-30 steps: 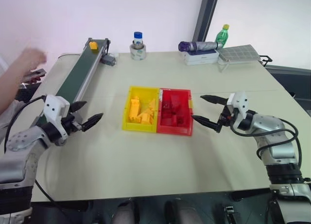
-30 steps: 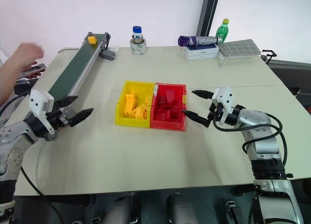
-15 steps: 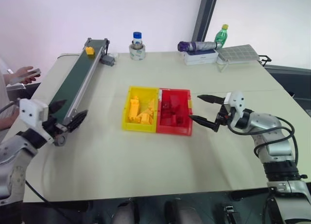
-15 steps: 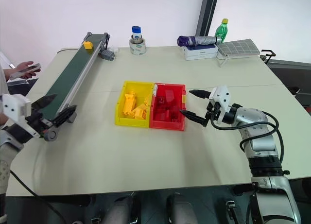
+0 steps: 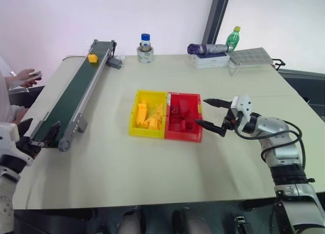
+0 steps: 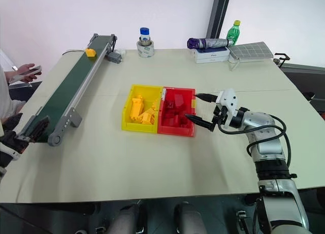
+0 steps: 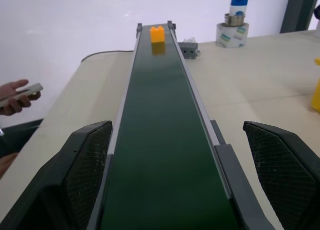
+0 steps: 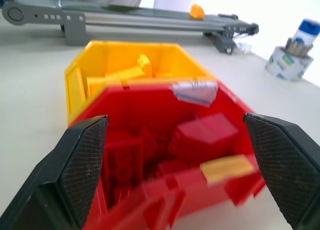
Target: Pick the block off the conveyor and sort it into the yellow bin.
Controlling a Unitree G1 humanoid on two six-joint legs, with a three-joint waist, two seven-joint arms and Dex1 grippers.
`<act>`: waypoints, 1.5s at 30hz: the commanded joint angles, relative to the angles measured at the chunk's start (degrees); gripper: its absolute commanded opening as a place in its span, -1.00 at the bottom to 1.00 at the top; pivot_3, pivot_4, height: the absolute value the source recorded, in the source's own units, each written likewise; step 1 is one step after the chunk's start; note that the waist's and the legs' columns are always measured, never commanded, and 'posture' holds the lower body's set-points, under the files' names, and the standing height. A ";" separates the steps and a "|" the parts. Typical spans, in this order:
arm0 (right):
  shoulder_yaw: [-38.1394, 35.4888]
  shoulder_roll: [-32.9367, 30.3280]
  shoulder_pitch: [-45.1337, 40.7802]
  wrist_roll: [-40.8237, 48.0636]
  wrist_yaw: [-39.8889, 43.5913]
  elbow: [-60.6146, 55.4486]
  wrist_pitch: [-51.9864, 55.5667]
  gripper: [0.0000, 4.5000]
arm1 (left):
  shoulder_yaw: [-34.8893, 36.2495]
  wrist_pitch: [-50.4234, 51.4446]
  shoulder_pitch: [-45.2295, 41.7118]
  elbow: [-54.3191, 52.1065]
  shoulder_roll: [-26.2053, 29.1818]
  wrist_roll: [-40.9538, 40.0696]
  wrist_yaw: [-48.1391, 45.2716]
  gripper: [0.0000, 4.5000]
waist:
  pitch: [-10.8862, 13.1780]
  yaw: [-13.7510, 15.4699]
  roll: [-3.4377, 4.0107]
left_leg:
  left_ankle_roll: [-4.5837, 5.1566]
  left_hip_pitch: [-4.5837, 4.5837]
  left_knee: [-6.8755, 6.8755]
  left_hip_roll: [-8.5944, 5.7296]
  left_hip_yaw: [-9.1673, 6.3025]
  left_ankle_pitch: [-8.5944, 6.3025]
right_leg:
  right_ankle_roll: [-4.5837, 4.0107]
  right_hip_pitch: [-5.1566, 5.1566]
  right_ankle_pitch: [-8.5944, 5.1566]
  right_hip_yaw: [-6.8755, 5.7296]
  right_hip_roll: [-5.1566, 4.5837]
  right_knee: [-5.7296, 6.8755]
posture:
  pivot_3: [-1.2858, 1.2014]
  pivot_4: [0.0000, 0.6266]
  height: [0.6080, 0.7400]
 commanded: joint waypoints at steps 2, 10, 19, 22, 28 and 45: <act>-0.92 0.05 -1.86 0.27 0.92 0.55 -2.54 1.00 | 1.25 -1.88 -0.55 0.48 1.01 0.26 0.42 0.97 | 0.00 -0.14 0.00 | 0.00 0.01 -0.01 0.01 0.00 0.00 | 0.00 0.00 0.00 0.00 0.01 0.00 | 0.03 -0.52 1.00; -0.76 0.01 -1.71 0.27 0.66 -0.18 -2.33 1.00 | 0.98 -2.25 -1.31 2.00 1.54 0.53 0.43 0.97 | 0.00 -0.08 0.00 | 0.00 0.02 -0.04 0.02 0.00 0.00 | 0.01 -0.01 0.01 0.00 0.01 0.00 | 0.03 -0.52 1.00; -0.49 -0.03 -1.47 0.52 -0.11 -2.08 -1.14 1.00 | 1.01 -1.16 -2.84 2.24 1.45 -0.07 1.08 0.97 | 0.00 -0.07 0.00 | -0.01 0.02 -0.04 0.02 0.00 -0.01 | 0.00 -0.01 0.00 0.00 -0.01 0.00 | 0.03 -0.52 1.00; -0.29 -0.01 -0.79 1.85 0.79 -4.21 0.45 1.00 | 0.90 -0.87 -3.31 2.40 1.66 0.12 1.19 0.97 | 0.00 -0.10 0.00 | -0.01 0.02 -0.05 0.02 0.00 -0.01 | 0.00 -0.01 0.00 0.00 -0.03 0.00 | 0.03 -0.52 1.00; -0.58 0.10 0.44 4.28 1.16 -8.96 5.19 1.00 | 0.18 -0.40 -4.20 2.21 1.79 0.23 1.32 0.97 | 0.00 -0.06 0.00 | -0.01 0.02 -0.07 0.02 -0.01 -0.01 | 0.00 -0.01 0.00 0.00 -0.04 0.00 | 0.03 -0.52 1.00; -0.66 0.23 -0.07 3.47 -2.22 -11.01 5.94 1.00 | -12.47 5.96 -30.23 19.83 6.12 8.20 8.94 0.97 | -0.01 -0.13 -0.01 | 0.02 -0.01 -0.05 -0.01 0.08 -0.01 | 0.19 0.00 0.12 -0.02 -0.04 -0.03 | 0.03 -0.52 1.00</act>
